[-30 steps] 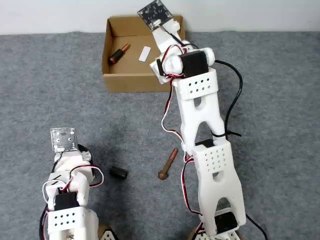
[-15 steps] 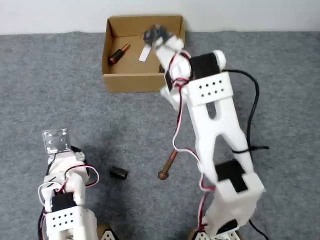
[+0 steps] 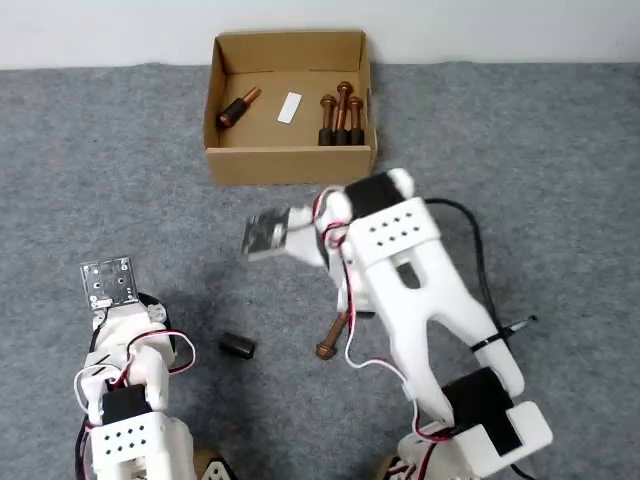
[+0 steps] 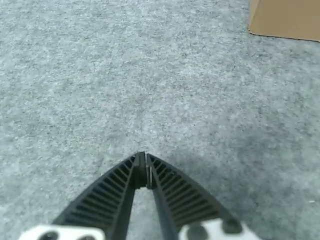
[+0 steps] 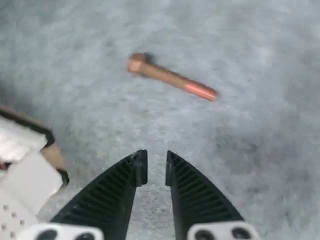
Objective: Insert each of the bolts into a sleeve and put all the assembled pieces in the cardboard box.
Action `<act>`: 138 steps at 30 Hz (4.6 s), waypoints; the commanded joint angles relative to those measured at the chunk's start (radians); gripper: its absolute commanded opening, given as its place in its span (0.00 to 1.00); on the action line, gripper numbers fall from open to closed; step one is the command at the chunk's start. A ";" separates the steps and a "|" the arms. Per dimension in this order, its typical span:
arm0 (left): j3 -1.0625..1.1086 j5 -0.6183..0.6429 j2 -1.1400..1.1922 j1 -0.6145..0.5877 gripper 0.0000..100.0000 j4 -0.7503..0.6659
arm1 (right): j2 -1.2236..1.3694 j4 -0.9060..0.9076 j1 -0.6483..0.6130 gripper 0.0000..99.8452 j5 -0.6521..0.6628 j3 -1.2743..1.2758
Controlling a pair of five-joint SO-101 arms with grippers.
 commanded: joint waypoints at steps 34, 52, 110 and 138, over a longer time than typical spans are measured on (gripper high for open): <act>-0.007 0.005 -0.009 -0.008 0.00 -0.025 | 0.041 -0.667 -0.035 0.18 0.417 0.497; -0.007 0.005 -0.009 -0.008 0.00 -0.025 | 0.047 -0.662 -0.191 0.04 0.342 0.499; -0.300 -0.167 -0.008 -0.577 0.01 0.253 | 0.573 -0.068 -0.475 0.19 -0.686 -0.542; -0.298 -0.190 -0.008 -0.641 0.01 0.259 | 0.854 -0.156 -0.529 0.04 -0.770 -0.694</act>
